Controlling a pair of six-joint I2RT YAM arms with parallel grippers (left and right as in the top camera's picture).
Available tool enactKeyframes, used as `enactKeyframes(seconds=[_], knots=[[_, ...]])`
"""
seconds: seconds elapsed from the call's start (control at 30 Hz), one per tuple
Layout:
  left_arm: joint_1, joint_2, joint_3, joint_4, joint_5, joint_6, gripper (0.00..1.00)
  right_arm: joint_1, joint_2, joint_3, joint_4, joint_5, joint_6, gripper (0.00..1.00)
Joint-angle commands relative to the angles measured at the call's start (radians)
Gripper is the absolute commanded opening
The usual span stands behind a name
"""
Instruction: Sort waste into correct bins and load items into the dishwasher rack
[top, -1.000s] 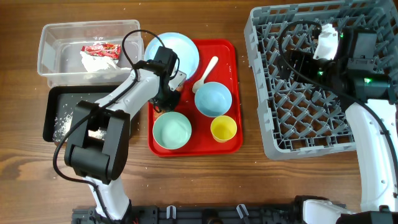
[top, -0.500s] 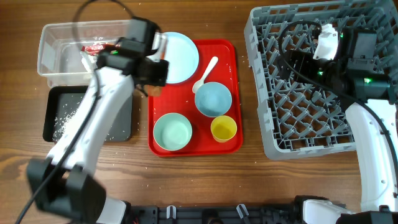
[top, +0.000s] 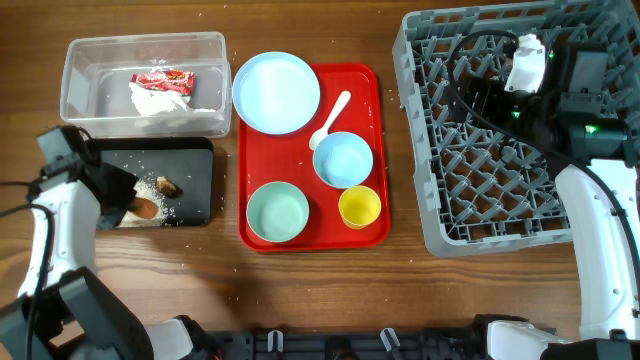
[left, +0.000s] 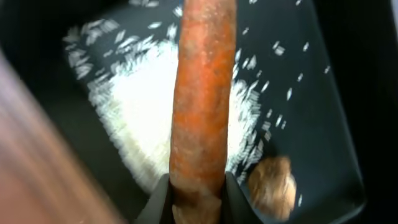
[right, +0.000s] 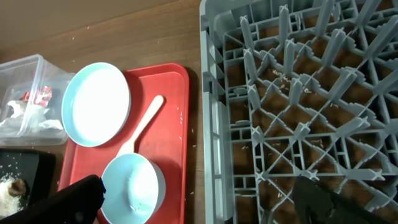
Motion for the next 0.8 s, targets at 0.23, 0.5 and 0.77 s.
enactKeyframes(seconds=[0.23, 0.5, 0.77], knots=[[-0.003, 0.073, -0.069, 0.135, 0.032, -0.115, 0.22, 0.004, 0.008, 0.019, 0.004, 0.004, 0.005, 1.0], [-0.003, 0.087, -0.069, 0.146, 0.107, -0.064, 0.59, 0.004, 0.008, 0.019, -0.005, 0.004, 0.004, 1.0], [-0.005, 0.039, 0.218, -0.147, 0.304, 0.233, 0.73, 0.004, 0.008, 0.019, 0.032, 0.005, 0.001, 1.0]])
